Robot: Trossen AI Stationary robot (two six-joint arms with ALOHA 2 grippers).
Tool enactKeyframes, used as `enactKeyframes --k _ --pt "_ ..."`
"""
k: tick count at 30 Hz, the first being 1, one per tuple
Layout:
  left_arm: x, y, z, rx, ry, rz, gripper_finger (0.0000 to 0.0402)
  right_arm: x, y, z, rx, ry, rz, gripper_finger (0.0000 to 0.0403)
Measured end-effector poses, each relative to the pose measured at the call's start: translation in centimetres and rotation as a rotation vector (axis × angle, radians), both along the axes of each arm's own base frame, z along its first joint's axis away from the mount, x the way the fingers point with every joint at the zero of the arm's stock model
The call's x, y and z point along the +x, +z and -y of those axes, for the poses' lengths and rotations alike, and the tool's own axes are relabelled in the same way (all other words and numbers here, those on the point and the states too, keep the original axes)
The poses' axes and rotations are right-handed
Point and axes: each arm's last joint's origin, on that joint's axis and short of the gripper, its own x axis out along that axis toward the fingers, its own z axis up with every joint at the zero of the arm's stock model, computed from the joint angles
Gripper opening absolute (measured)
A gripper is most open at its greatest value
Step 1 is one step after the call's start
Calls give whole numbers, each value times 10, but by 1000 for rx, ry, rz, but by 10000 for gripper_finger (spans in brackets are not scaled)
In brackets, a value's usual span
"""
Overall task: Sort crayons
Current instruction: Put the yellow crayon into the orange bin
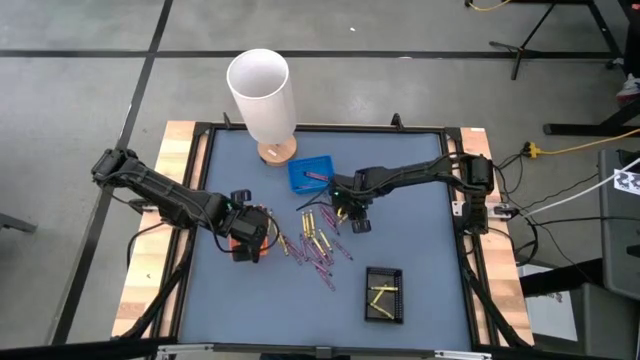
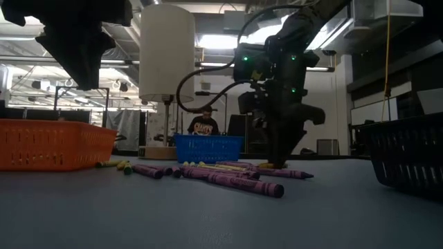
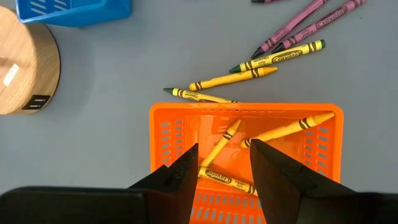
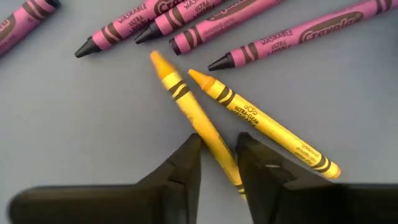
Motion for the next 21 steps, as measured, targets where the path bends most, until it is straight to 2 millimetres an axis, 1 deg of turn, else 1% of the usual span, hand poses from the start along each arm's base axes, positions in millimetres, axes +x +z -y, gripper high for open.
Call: enactKeyframes --k 5,10,14,21 --pt "0 0 0 1 -2 -1 128 0 -1 0 3 -7 -5 44" --pt "0 0 0 -1 -2 4 128 -1 0 -1 3 -8 -5 18" --pt "2 0 1 -8 -3 24 128 -1 0 -1 22 -5 -3 15" --pt "6 1 2 -20 -3 60 128 1 2 -1 63 -1 -4 22"
